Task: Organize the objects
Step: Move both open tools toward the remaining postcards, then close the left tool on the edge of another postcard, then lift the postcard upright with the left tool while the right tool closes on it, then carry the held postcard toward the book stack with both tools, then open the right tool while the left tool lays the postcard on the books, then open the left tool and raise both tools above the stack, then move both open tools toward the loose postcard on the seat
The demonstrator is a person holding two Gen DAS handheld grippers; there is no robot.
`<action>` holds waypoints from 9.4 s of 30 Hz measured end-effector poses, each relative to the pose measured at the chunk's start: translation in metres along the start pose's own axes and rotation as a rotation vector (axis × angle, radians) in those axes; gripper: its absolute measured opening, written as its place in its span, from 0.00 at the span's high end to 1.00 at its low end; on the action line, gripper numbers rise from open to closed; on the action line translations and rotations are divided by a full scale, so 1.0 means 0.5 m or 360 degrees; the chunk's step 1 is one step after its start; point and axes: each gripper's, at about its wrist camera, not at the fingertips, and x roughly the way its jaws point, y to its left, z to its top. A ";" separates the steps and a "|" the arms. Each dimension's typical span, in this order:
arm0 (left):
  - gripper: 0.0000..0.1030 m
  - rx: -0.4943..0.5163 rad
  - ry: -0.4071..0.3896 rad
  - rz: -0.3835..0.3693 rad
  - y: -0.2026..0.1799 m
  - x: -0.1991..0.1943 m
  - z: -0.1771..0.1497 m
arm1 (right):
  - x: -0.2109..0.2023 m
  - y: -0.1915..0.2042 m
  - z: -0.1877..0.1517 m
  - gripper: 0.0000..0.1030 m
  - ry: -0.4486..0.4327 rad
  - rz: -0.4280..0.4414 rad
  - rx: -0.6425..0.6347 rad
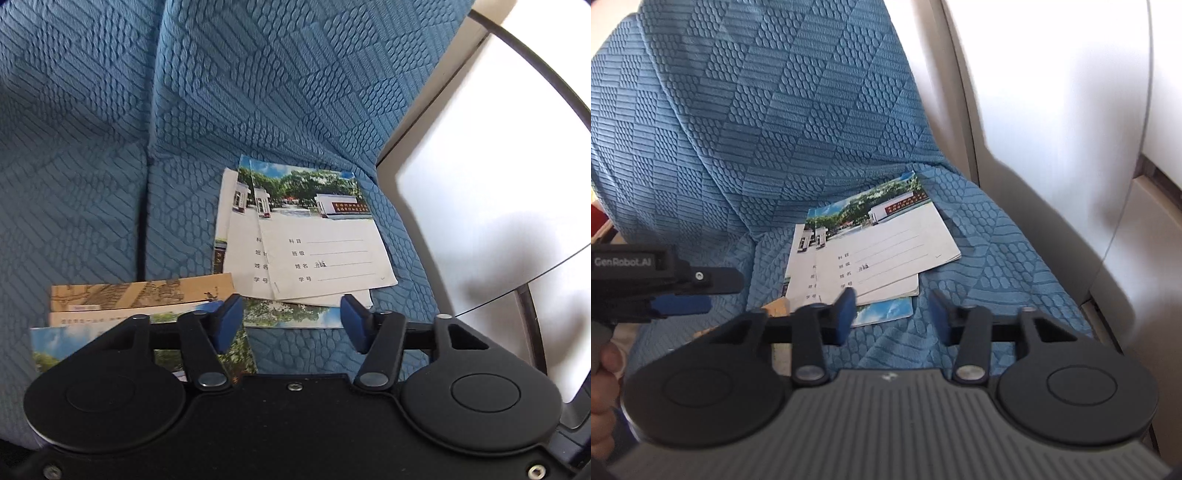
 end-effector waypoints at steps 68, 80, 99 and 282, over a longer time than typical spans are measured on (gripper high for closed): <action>0.98 -0.0717 0.0313 -0.0459 0.074 0.254 0.065 | 0.227 -0.157 -0.027 0.51 0.0097 0.0632 0.1068; 0.99 -0.0727 0.0271 -0.0535 0.076 0.209 0.071 | 0.259 -0.202 -0.025 0.46 0.0025 0.0685 0.1364; 0.98 -0.0683 0.0245 -0.0553 0.073 0.155 0.072 | 0.191 -0.192 0.006 0.94 -0.0222 0.0320 0.1023; 0.70 -0.0015 -0.0394 0.0027 0.130 -0.434 -0.155 | -0.288 0.198 -0.067 0.72 -0.0203 0.0191 -0.0287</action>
